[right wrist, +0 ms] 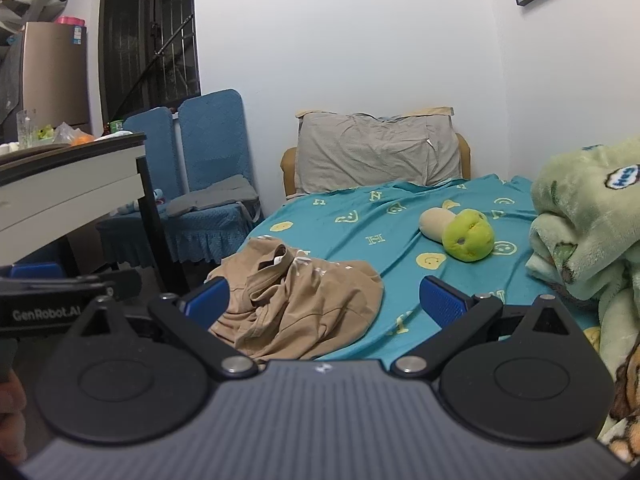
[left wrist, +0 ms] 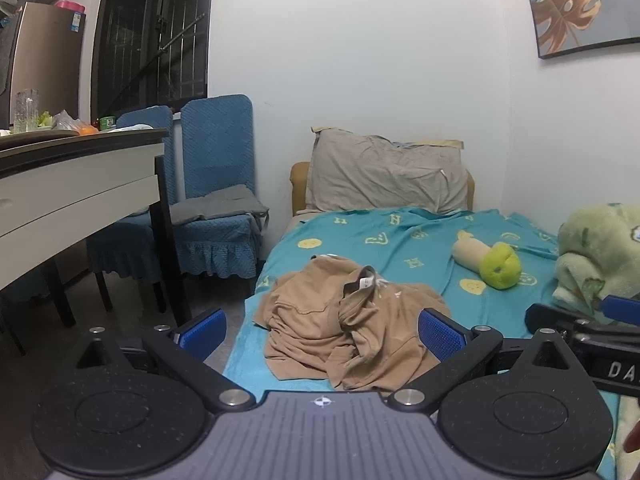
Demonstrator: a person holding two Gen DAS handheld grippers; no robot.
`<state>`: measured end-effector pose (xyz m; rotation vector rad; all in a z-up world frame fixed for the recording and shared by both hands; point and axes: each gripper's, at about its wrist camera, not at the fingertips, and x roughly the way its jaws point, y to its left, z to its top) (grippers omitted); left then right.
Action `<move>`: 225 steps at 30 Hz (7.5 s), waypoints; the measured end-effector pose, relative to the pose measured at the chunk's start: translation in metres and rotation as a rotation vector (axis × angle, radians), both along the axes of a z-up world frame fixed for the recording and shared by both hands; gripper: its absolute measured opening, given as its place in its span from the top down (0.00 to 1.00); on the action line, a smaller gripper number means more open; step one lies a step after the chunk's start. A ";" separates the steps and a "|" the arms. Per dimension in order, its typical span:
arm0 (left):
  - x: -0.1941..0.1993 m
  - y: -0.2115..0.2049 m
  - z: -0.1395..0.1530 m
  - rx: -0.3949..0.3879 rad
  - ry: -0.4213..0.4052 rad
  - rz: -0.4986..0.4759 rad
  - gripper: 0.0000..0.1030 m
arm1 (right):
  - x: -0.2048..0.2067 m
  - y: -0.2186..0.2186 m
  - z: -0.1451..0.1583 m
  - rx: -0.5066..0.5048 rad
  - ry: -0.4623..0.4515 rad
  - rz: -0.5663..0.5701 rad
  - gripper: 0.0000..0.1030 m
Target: Fold clothes
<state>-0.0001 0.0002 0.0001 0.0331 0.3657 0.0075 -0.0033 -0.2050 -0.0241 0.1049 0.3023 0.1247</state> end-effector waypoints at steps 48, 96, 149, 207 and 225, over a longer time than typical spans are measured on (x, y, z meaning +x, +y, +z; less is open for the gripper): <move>0.049 0.014 0.002 0.026 0.132 -0.002 0.00 | 0.014 -0.036 0.031 0.190 -0.130 -0.072 0.00; 0.179 -0.073 0.080 0.138 0.140 -0.470 0.99 | 0.084 -0.077 -0.042 0.263 0.104 -0.117 0.00; 0.041 0.037 -0.030 -0.250 0.101 -0.094 0.98 | 0.081 -0.067 -0.100 0.197 0.391 -0.503 0.01; 0.031 -0.020 -0.077 0.234 0.175 0.054 0.07 | 0.076 -0.075 -0.093 0.355 0.395 -0.387 0.01; 0.040 0.003 -0.080 0.205 0.204 0.271 0.02 | 0.076 -0.069 -0.096 0.166 0.326 -0.499 0.01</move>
